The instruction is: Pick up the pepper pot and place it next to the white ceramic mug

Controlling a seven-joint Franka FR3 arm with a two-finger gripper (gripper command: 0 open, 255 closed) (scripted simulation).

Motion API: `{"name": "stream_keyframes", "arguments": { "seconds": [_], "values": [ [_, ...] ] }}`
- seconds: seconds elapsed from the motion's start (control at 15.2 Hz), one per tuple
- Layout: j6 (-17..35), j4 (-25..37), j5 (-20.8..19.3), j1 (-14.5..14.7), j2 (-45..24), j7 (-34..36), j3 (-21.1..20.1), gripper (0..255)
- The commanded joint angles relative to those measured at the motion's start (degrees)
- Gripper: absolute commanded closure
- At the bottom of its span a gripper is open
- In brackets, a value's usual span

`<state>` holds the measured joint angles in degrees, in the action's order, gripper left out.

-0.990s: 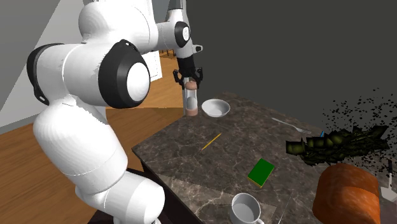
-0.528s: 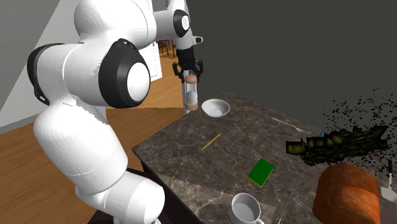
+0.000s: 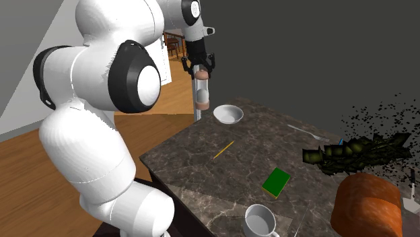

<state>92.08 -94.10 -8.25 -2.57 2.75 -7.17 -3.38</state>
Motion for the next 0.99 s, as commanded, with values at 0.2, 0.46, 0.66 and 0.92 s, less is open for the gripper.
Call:
{"name": "stream_keyframes", "arguments": {
  "seconds": [0.2, 0.46, 0.66, 0.92],
  "values": [
    [-4.2, 5.2, -0.1, 0.1, -1.1, -0.4, -0.1, 255],
    [-4.5, 2.4, 0.1, -0.8, 2.4, -2.4, 0.9, 255],
    [-3.4, -3.7, 0.1, -2.1, 7.8, -5.2, 2.6, 255],
    [-2.7, -10.4, -0.5, -3.6, 14.4, -9.2, 5.1, 255]
  ]
}}
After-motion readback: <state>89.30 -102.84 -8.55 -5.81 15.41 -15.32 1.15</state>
